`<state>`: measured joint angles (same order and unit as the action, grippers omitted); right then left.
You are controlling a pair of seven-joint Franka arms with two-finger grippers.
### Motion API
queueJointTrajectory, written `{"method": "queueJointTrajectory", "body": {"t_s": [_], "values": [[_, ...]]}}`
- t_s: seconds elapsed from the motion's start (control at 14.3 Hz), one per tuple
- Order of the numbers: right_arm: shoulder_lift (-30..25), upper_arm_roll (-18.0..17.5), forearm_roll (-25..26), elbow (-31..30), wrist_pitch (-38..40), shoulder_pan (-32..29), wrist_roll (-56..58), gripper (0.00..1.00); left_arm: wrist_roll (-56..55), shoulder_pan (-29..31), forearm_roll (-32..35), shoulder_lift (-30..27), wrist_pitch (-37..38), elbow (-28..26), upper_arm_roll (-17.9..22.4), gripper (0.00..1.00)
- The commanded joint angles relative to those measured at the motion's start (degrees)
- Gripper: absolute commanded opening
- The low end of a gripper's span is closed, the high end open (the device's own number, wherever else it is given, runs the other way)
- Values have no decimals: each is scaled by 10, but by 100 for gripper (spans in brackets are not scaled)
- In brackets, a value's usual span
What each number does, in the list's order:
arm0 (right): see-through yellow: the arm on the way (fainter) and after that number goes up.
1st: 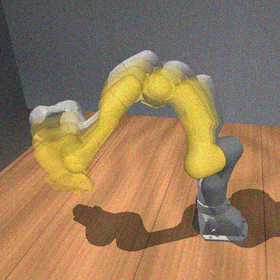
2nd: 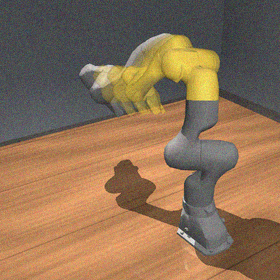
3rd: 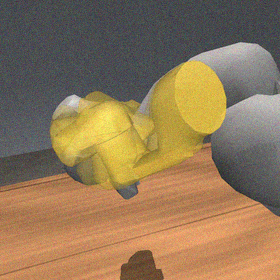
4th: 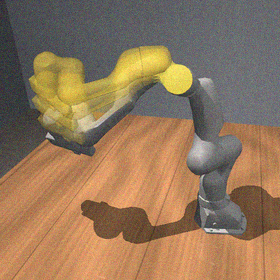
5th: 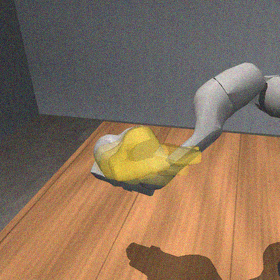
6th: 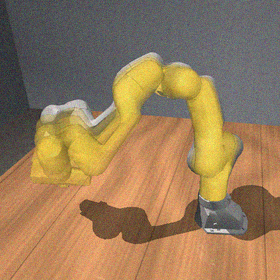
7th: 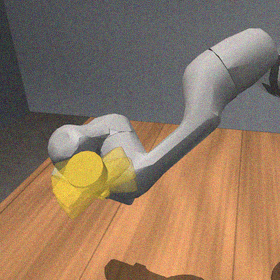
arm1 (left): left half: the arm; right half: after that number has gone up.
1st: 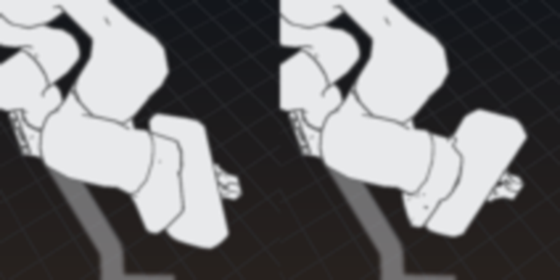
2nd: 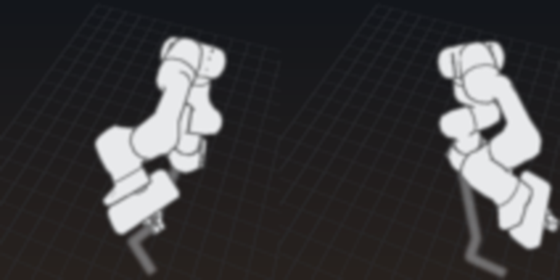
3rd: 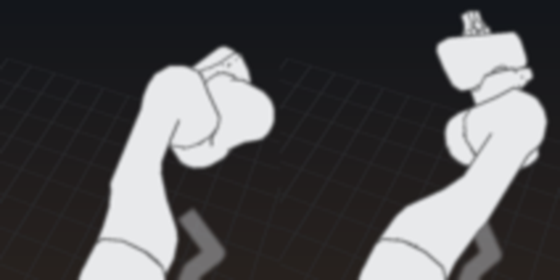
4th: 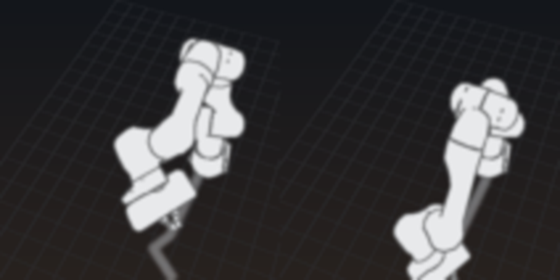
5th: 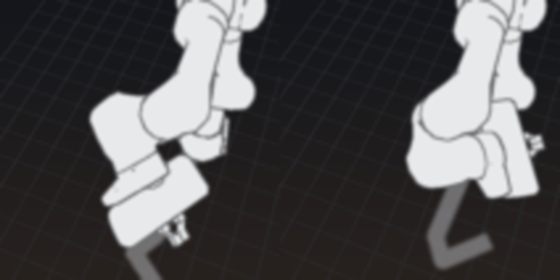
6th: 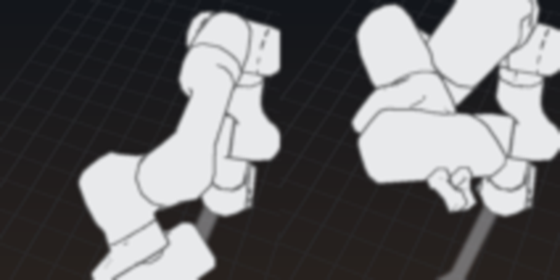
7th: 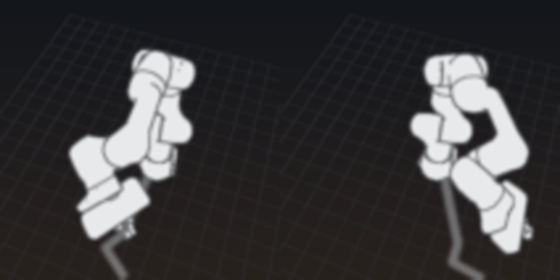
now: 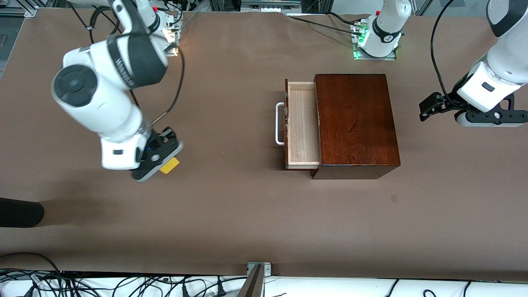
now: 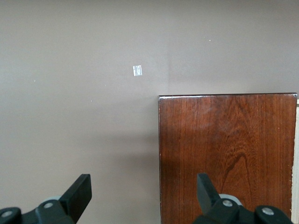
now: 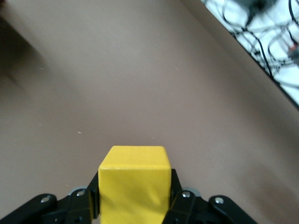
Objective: Open drawer, take yellow block, close drawer
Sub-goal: 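Lift the yellow block out and carry it beside the box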
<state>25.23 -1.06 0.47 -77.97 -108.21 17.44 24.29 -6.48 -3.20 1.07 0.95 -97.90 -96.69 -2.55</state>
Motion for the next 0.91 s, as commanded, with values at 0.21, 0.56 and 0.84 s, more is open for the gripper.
{"method": "queueJointTrajectory", "body": {"t_s": [0.21, 0.56, 0.84], "values": [[-100, 20, -19, -264, -121, -39, -117, 0, -2, 0, 2, -2, 11, 9, -3, 100], [-119, 23, -55, -385, -200, -75, -123, 0, 5, 0, 3, -2, 14, 10, -4, 100], [-90, 26, -63, -438, -288, -101, -122, 0, 8, -1, 0, -1, 47, 28, -4, 100]]}}
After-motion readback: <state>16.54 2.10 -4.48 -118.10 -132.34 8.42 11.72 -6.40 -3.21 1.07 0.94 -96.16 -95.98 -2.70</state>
